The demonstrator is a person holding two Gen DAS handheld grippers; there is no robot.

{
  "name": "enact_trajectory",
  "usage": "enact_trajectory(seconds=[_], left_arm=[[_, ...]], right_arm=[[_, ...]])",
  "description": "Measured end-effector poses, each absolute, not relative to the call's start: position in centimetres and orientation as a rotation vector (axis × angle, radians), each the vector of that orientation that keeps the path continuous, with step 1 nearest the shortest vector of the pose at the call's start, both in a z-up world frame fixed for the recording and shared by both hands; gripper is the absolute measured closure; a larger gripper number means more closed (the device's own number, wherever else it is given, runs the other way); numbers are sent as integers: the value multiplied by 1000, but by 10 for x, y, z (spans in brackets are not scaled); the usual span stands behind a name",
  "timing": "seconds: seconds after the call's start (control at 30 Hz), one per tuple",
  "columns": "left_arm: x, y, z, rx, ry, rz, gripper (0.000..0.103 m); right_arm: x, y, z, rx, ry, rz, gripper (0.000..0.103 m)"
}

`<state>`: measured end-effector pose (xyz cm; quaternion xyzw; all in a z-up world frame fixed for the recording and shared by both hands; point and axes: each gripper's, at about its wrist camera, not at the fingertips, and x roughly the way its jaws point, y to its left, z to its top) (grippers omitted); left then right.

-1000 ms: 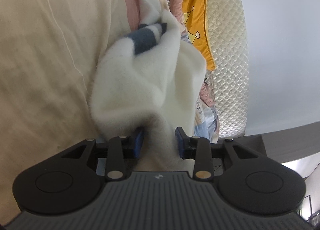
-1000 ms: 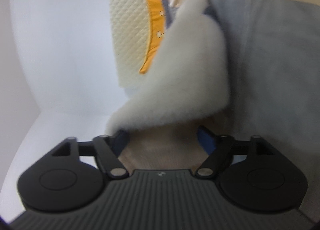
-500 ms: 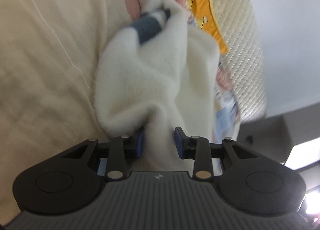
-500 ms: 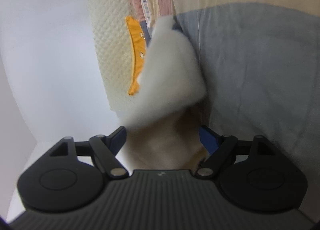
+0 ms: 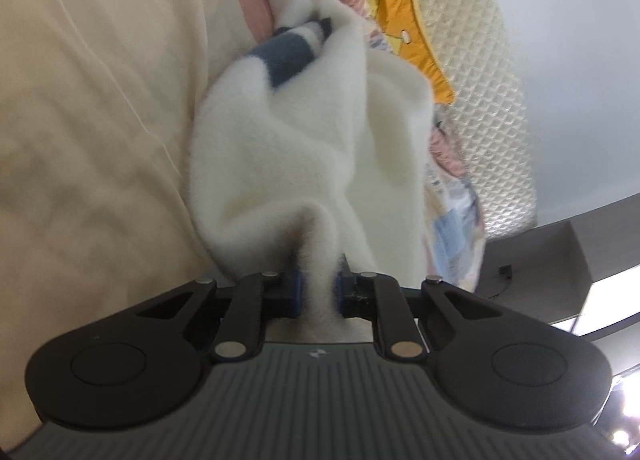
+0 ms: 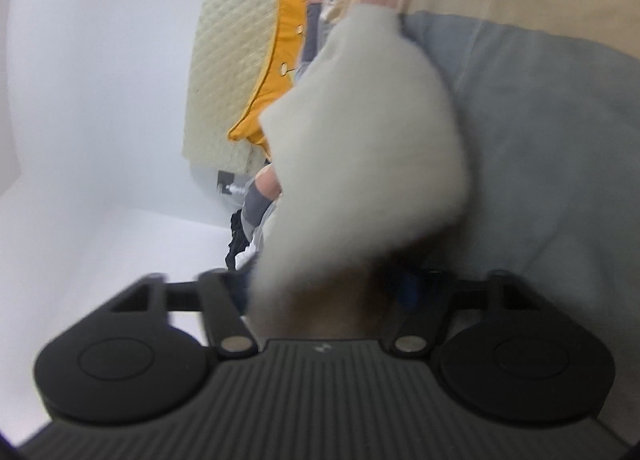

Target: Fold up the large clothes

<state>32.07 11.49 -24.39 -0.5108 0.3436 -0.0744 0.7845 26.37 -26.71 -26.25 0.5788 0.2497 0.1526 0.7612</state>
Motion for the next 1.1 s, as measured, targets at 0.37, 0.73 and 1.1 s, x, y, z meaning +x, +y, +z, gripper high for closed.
enact_trajectory(seconds=[0.37, 0.73, 1.1], left_arm=[[271, 113, -225, -1066, 757, -173, 91], [287, 114, -256, -1131, 839, -102, 70], [311, 100, -258, -992, 813, -105, 86]], right_arm=[[239, -275, -241, 1146, 549, 302, 89], [238, -279, -253, 1180, 561, 280, 89], [249, -276, -266, 1132, 623, 244, 89]])
